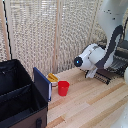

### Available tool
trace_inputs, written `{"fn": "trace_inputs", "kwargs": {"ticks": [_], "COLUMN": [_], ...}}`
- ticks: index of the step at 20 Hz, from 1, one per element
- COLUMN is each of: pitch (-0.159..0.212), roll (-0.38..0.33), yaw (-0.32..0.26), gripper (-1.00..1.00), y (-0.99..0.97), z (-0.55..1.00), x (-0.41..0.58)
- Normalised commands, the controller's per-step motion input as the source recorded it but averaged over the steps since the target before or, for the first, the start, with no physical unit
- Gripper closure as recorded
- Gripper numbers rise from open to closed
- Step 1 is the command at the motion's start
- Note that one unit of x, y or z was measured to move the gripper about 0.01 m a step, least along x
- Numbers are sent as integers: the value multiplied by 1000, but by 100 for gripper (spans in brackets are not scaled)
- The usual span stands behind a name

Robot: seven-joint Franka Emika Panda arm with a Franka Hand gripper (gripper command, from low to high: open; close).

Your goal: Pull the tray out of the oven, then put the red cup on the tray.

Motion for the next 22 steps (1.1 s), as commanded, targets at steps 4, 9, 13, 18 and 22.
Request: {"fn": "trace_inputs", "kwargs": {"ticks": [4,9,13,18,22], "pitch": [58,-11,-47,-15,-5], "roll": [173,145,136,184,198], "yaw": [-138,-204,-253,-309,-299], "gripper": [-100,-100,-100,-100,-100], "y": [152,226,263,77,101], "z": [565,622,566,418,384], "x": [14,18,0,-1,0]}}
